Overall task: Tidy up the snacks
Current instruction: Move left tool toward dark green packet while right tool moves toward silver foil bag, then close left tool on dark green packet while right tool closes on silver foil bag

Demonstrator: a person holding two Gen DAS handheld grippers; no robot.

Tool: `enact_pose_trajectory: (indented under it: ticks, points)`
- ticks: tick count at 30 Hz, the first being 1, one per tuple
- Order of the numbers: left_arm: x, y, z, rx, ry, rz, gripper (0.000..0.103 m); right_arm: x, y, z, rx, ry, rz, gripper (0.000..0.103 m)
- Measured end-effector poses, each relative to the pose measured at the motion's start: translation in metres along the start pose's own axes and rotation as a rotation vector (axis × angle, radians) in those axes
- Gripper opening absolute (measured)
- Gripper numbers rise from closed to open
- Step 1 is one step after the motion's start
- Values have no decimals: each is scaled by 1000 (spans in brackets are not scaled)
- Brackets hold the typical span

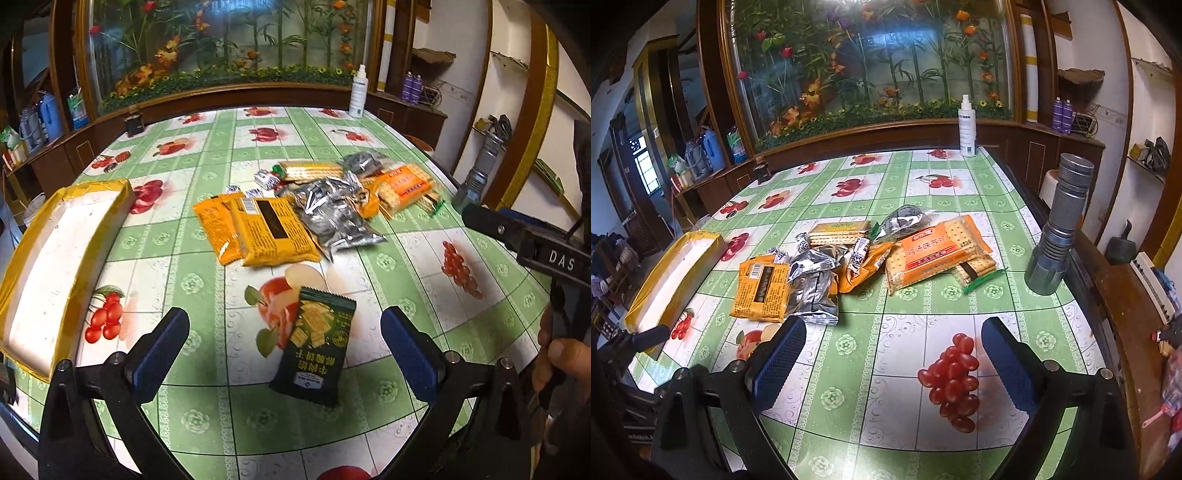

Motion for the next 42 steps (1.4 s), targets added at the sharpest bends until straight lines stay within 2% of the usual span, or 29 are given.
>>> enact_pose_trajectory:
  ticks: [15, 32, 34, 42]
  points:
    - [-30, -23, -20, -52, -58, 106, 103, -5, 2, 21, 37, 42, 9, 97]
    - [-54, -37, -15, -48, -26, 184, 103, -20, 3, 61, 112, 104, 51, 97]
    - [-60, -42, -16, -55, -20, 212, 101, -26, 4, 67, 117, 126, 66, 97]
    - [-67, -36, -10, -55, -5, 221, 101, -73, 15, 91, 117, 214, 171, 96]
Point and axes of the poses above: each gripper's, at about its wrist camera, not at the fingertips, and x roughly against the way its jaws point, z to its left, y to its top, the point moved 10 cm from there along -x, roughly the way its jaws point, and after that the axes turned 11 degrees about -x, right-handed, at the moved point
